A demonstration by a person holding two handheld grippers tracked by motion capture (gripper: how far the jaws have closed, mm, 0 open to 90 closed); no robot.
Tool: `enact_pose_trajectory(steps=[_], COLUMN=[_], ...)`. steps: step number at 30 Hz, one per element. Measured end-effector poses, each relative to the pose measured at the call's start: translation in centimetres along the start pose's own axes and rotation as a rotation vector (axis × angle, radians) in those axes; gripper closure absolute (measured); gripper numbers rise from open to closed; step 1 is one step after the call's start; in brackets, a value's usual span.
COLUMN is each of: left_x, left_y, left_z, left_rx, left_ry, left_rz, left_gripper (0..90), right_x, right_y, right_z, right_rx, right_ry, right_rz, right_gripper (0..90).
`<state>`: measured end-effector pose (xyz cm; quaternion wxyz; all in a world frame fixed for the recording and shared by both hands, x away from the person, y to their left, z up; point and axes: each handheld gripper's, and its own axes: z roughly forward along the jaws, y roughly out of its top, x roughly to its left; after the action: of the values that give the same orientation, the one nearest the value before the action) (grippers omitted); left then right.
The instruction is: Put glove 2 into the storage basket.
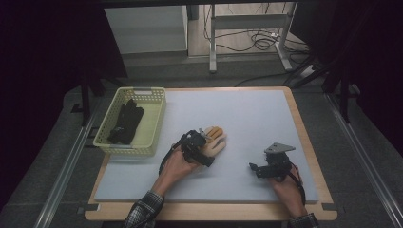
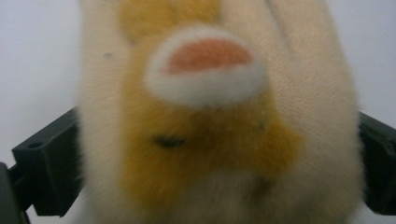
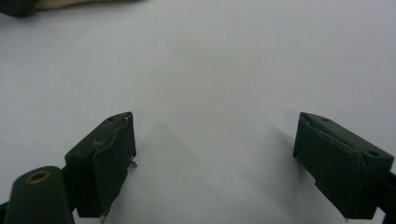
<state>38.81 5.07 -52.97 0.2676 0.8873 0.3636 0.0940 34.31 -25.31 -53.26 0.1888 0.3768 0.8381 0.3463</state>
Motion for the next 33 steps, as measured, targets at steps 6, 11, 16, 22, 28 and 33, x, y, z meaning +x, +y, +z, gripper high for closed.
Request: enact_pose_trajectory(steps=[6,11,16,22,28,33], left_x=[0.2,0.3,0.2,0.8,2.1,3.8], left_y=[0.0,0.0,0.1,0.4,1.0,1.5], left_z=[-1.0,-1.5,-1.8,-3.2,-5.5,-7.7], left_rx=[0.012,0.022,0.032,0.005,-0.028,-0.040], left_ry=[-0.013,-0.003,-0.016,-0.003,0.015,0.027], left_rz=[-0.003,-0.026,-0.034,-0.042,-0.062,-0.092], left_gripper=[23.3,48.0,55.1,55.3,54.7,54.2], right_x=[0.0,0.0,0.0,0.0,0.0,0.0], right_y=[0.0,0.0,0.0,0.0,0.0,0.0], right_z=[0.0,0.0,0.0,0.0,0.0,0.0], right_rx=[0.000,0.001,0.001,0.001,0.001,0.000], right_ry=[0.000,-0.001,-0.001,0.000,-0.001,0.000], right_rz=[0.000,0.000,-0.001,0.000,-0.001,-0.003], right_gripper=[12.7,12.7,12.7,12.7,12.7,12.7])
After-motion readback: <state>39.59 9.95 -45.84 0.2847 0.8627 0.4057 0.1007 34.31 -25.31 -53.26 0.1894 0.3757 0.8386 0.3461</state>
